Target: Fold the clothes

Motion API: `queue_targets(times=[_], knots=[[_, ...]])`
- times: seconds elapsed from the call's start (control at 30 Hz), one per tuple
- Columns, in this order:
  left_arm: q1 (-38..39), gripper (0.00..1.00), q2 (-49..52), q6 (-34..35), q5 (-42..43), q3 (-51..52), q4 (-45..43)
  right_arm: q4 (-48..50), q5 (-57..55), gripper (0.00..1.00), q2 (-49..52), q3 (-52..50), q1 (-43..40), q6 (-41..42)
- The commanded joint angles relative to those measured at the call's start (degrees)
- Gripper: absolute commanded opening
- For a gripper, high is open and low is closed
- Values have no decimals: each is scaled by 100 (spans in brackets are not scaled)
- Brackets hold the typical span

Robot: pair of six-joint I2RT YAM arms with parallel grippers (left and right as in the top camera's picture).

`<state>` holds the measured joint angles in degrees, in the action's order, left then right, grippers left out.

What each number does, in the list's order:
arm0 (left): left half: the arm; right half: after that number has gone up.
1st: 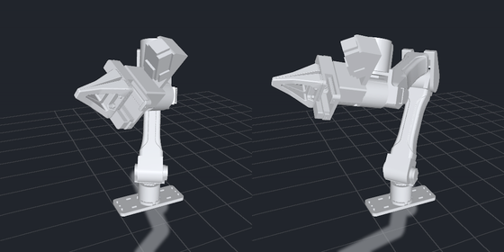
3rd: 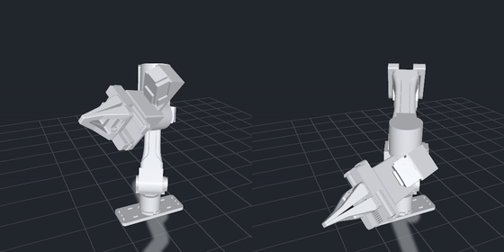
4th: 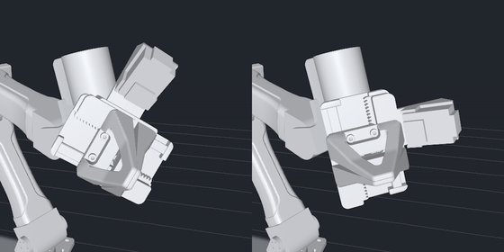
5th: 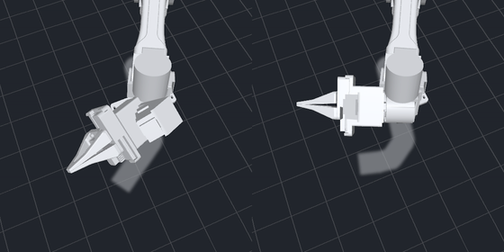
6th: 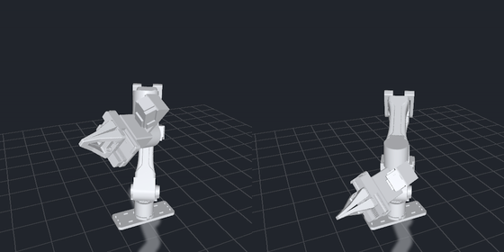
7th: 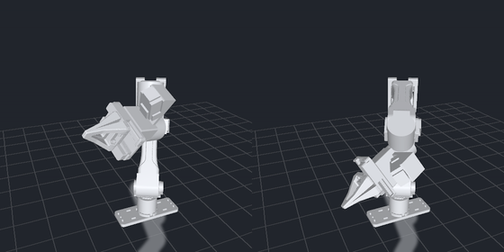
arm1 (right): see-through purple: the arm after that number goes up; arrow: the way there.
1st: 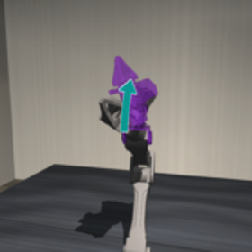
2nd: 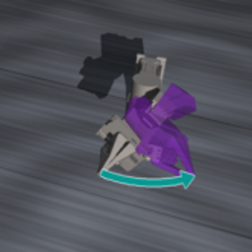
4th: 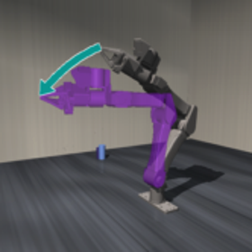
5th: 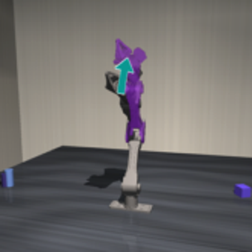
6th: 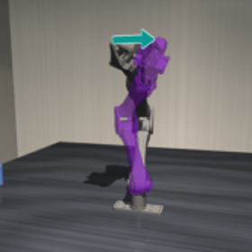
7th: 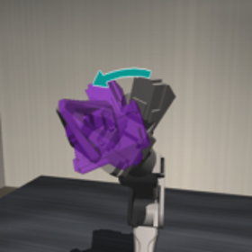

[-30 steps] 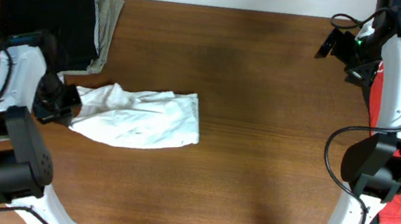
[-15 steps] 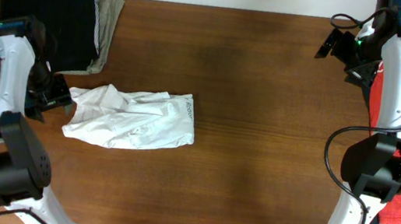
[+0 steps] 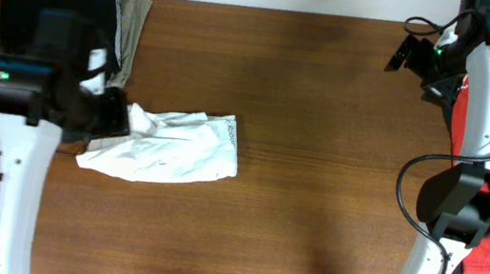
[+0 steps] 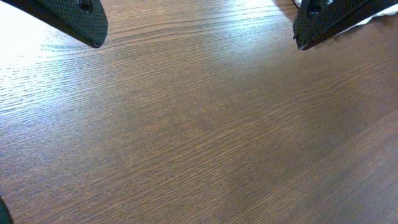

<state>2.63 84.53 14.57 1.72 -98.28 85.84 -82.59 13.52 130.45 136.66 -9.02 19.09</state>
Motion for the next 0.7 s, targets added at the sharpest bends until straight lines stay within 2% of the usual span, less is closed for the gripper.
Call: queue_targets(times=[0.0, 0.07, 0.17, 0.27, 0.3, 0.37, 0.47, 0.57, 0.67], knots=[[719, 59, 4, 46, -9, 286, -363, -11, -48, 99, -76, 33, -4, -20], [962, 63, 4, 68, -20, 496, -577, -11, -48, 99, -76, 33, -4, -20], [1045, 78, 68, -39, -20, 1082, -1412, -11, -48, 99, -76, 33, -4, -20], [1051, 82, 457, -973, 120, 1886, -2857, -11, -48, 99, -79, 33, -4, -20], [1062, 84, 682, -1416, 317, 2015, -3167, -11, -48, 99, -79, 33, -4, -20], [1156, 84, 1213, -1725, 372, 2035, -3569, -11, -48, 99, -79, 33, -4, -20], [1464, 86, 1904, -1716, 234, 2035, -4039, -11, -48, 99, -79, 33, -4, -20], [1659, 87, 2273, -1681, -269, 2035, -4122, -11, -48, 99, -76, 33, -4, -20], [1733, 87, 2461, -1681, -304, 2035, -4105, -11, -48, 99, -76, 33, -4, -20]])
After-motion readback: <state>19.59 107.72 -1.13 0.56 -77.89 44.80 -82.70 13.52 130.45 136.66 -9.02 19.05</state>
